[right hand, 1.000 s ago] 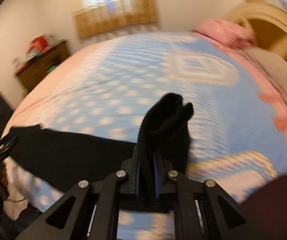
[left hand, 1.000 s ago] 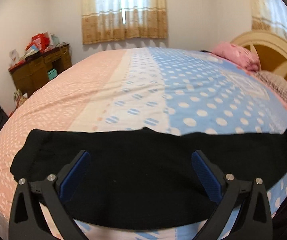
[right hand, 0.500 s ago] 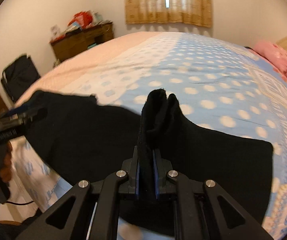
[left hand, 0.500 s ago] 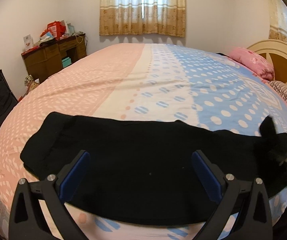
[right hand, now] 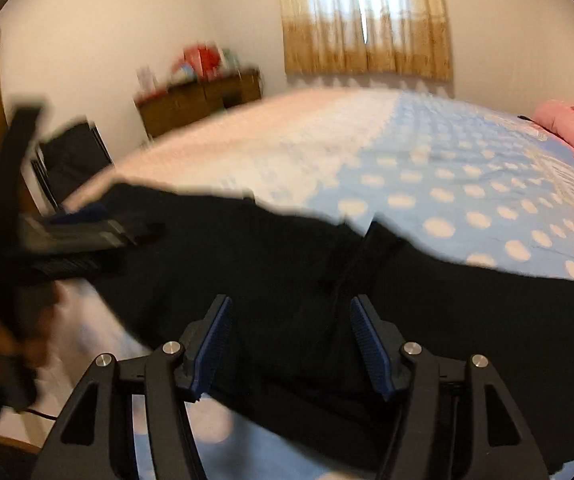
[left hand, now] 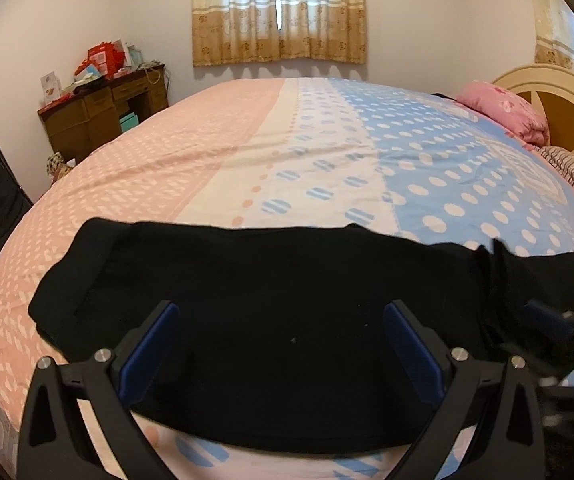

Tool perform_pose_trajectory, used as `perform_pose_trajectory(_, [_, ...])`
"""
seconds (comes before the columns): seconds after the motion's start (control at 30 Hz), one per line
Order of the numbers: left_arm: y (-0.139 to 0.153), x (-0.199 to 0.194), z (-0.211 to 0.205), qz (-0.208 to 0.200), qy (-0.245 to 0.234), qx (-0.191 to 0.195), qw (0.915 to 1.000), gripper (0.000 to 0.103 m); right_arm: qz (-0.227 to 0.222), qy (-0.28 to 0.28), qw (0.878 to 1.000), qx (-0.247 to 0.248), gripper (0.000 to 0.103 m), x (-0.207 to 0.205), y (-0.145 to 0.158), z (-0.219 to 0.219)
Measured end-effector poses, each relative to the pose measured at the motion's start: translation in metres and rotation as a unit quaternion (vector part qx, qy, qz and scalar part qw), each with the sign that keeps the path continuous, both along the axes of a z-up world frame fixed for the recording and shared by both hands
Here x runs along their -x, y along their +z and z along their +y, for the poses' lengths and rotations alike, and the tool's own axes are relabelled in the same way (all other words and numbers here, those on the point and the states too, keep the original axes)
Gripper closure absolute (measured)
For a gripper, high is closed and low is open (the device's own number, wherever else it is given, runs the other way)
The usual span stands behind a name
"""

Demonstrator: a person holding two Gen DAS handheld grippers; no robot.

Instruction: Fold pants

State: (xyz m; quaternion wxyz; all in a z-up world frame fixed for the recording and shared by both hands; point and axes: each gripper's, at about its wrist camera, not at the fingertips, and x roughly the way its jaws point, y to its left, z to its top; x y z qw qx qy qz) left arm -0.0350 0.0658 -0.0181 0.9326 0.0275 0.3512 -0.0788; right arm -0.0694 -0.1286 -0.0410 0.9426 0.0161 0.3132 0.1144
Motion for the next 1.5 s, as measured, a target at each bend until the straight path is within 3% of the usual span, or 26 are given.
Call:
perform_pose_trajectory(0.13, [0.003,-0.001,-0.007,-0.007,-0.007,-0.004,0.9999,0.0,-0.038,-0.046,0.993,-0.101,0.044,0.011,0.02,-0.05])
perform_pose_trajectory(0.17, [0.001,-0.002,-0.009,-0.004,-0.007,-0.003,1.0,0.0,-0.029,-0.059,0.99,-0.121,0.07,0.005,0.017,-0.061])
perform_pose_trajectory(0.2, [0.0,-0.004,-0.011,0.001,-0.006,-0.002,1.0,0.0,-0.009,-0.07,0.99,-0.12,0.089,-0.004,0.012,-0.066])
perform_pose_trajectory(0.23, [-0.002,-0.007,-0.014,0.009,-0.002,-0.007,0.9999,0.0,0.012,-0.085,0.991,-0.105,0.099,-0.016,0.004,-0.066])
perform_pose_trajectory(0.43, [-0.008,-0.014,-0.019,0.025,0.019,-0.031,0.999,0.0,0.051,-0.071,0.992,-0.088,0.099,-0.045,-0.038,-0.032])
perform_pose_trajectory(0.5, [-0.01,-0.015,-0.018,0.027,0.026,-0.041,0.9985,0.0,0.027,-0.083,0.993,-0.074,0.099,-0.042,-0.041,-0.025])
perform_pose_trajectory(0.6, [-0.013,-0.018,-0.013,0.037,0.034,-0.045,0.9977,0.0,0.042,-0.076,0.994,-0.063,0.099,-0.046,-0.036,-0.024])
perform_pose_trajectory(0.7, [-0.014,-0.02,-0.005,0.042,0.045,-0.041,0.9973,0.0,0.062,-0.083,0.99,-0.099,0.099,-0.042,-0.025,-0.034])
perform_pose_trajectory(0.73, [-0.014,-0.02,-0.001,0.044,0.048,-0.038,0.9972,0.0,0.058,-0.089,0.989,-0.108,0.098,-0.037,-0.02,-0.035])
perform_pose_trajectory(0.8, [-0.014,-0.021,0.005,0.045,0.054,-0.038,0.9968,0.0,0.03,-0.087,0.99,-0.108,0.086,-0.021,-0.004,-0.031])
perform_pose_trajectory(0.87, [-0.013,-0.02,0.012,0.041,0.065,-0.043,0.9961,0.0,-0.01,-0.079,0.992,-0.093,0.038,-0.003,0.009,-0.022])
perform_pose_trajectory(0.9, [-0.012,-0.019,0.019,0.034,0.074,-0.044,0.9957,0.0,-0.027,-0.079,0.992,-0.09,0.032,0.002,0.012,-0.019])
perform_pose_trajectory(0.97, [-0.008,-0.017,0.035,0.018,0.1,-0.037,0.9941,0.0,-0.062,-0.071,0.993,-0.075,0.031,0.017,0.017,-0.007])
perform_pose_trajectory(1.1, [-0.004,-0.013,0.087,0.008,0.179,0.024,0.9835,0.0,-0.06,-0.044,0.996,-0.043,0.031,0.022,0.013,0.014])
perform_pose_trajectory(1.2, [-0.006,-0.009,0.141,0.016,0.248,0.107,0.9627,0.0,-0.04,-0.025,0.998,-0.043,0.031,0.019,0.007,0.021])
perform_pose_trajectory(1.27, [-0.009,-0.006,0.163,0.018,0.277,0.139,0.9506,0.002,-0.041,-0.022,0.998,-0.043,0.031,0.019,0.006,0.022])
perform_pose_trajectory(1.37, [-0.014,-0.002,0.188,0.019,0.306,0.169,0.9367,0.01,-0.046,-0.02,0.998,-0.049,0.031,0.02,0.007,0.021])
perform_pose_trajectory(1.5, [-0.019,0.002,0.197,0.018,0.314,0.201,0.9277,0.031,-0.046,-0.016,0.998,-0.05,0.031,0.021,0.007,0.022])
